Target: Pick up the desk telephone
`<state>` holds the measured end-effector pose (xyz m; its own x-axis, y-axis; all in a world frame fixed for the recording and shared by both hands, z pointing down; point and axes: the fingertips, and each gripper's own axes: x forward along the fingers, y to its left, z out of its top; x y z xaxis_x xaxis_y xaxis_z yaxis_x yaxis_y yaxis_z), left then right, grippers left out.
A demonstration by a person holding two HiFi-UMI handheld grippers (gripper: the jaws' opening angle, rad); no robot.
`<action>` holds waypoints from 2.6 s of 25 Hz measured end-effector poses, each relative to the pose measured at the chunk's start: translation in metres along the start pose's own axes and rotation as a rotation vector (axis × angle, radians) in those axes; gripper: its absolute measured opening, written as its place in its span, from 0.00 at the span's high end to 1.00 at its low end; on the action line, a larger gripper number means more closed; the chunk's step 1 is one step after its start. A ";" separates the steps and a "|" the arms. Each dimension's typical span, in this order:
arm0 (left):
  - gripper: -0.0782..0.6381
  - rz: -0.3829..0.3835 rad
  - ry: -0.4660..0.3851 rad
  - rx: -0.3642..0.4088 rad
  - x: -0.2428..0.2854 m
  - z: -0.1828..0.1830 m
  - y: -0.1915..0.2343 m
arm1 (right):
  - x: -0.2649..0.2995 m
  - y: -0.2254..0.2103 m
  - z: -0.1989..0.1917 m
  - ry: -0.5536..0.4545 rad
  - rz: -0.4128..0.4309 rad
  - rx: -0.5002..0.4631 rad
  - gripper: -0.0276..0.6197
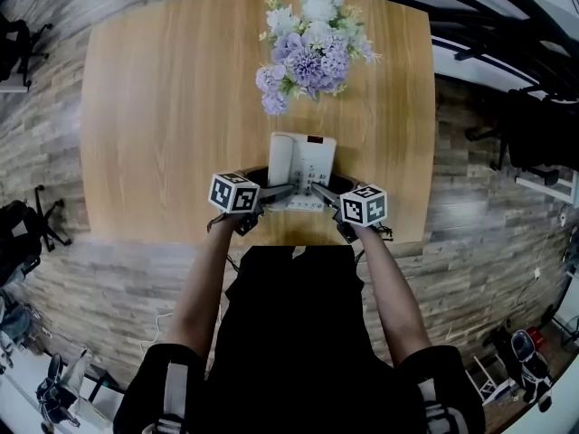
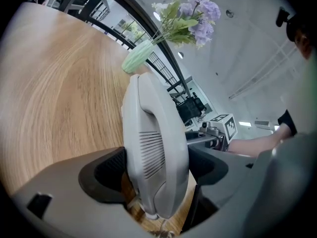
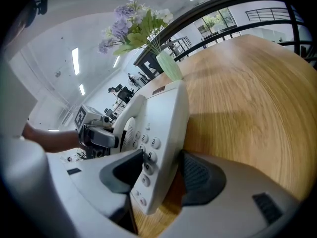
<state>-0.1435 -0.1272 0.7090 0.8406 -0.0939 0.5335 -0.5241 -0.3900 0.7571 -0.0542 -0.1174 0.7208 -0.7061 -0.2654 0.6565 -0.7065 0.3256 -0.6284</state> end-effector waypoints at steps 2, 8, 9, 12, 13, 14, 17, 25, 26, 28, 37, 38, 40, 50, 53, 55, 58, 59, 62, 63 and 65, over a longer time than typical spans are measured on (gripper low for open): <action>0.36 0.001 0.001 -0.003 0.000 0.000 0.001 | 0.001 0.000 -0.001 -0.005 0.003 0.009 0.60; 0.36 0.000 -0.013 -0.013 -0.002 0.002 0.002 | 0.001 0.000 0.002 -0.001 -0.013 0.012 0.59; 0.36 0.000 -0.010 -0.016 -0.001 0.001 0.002 | 0.001 -0.001 0.002 0.000 -0.021 0.013 0.60; 0.36 -0.004 -0.002 -0.026 -0.001 0.000 0.002 | 0.001 -0.001 0.000 -0.005 -0.030 0.022 0.60; 0.36 -0.004 0.001 -0.027 -0.001 -0.001 0.002 | 0.001 -0.001 -0.001 -0.008 -0.032 0.027 0.60; 0.36 -0.003 0.003 -0.027 -0.001 -0.001 0.003 | 0.001 -0.002 -0.001 -0.010 -0.033 0.030 0.60; 0.36 0.003 0.000 -0.027 -0.002 0.000 0.003 | 0.000 -0.001 0.000 -0.010 -0.036 0.032 0.60; 0.36 0.004 0.005 -0.028 -0.006 0.002 0.001 | -0.001 0.003 0.002 -0.023 -0.047 0.046 0.61; 0.36 0.003 -0.003 -0.031 -0.008 0.003 0.001 | -0.002 0.005 0.003 -0.029 -0.046 0.048 0.61; 0.36 0.003 -0.012 -0.028 -0.011 0.005 -0.001 | -0.003 0.008 0.005 -0.037 -0.047 0.043 0.61; 0.36 -0.003 -0.052 0.012 -0.023 0.014 -0.015 | -0.015 0.021 0.015 -0.050 -0.053 0.018 0.61; 0.36 -0.007 -0.058 0.012 -0.024 0.016 -0.017 | -0.017 0.022 0.016 -0.052 -0.056 0.017 0.61; 0.36 -0.014 -0.068 0.012 -0.026 0.017 -0.021 | -0.022 0.024 0.018 -0.054 -0.061 0.014 0.61; 0.36 0.011 -0.105 0.046 -0.038 0.029 -0.047 | -0.043 0.037 0.030 -0.081 -0.041 -0.015 0.61; 0.36 0.029 -0.125 0.046 -0.039 0.032 -0.056 | -0.051 0.039 0.034 -0.082 -0.025 -0.029 0.61; 0.36 0.041 -0.145 0.042 -0.040 0.033 -0.063 | -0.057 0.039 0.035 -0.081 -0.014 -0.033 0.61; 0.36 0.069 -0.168 0.039 -0.039 0.033 -0.073 | -0.065 0.039 0.037 -0.065 0.008 -0.056 0.61; 0.36 0.074 -0.177 0.033 -0.038 0.033 -0.076 | -0.068 0.039 0.038 -0.060 0.014 -0.069 0.61; 0.36 0.084 -0.219 0.005 -0.039 0.033 -0.087 | -0.078 0.041 0.043 -0.053 0.032 -0.109 0.61; 0.36 0.087 -0.234 -0.001 -0.038 0.033 -0.090 | -0.082 0.041 0.044 -0.049 0.035 -0.123 0.61; 0.36 0.093 -0.262 -0.009 -0.037 0.031 -0.098 | -0.089 0.041 0.044 -0.041 0.041 -0.144 0.61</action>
<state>-0.1190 -0.1144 0.6036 0.7951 -0.3629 0.4859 -0.6007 -0.3608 0.7134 -0.0222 -0.1202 0.6185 -0.7375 -0.2853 0.6122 -0.6654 0.4626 -0.5859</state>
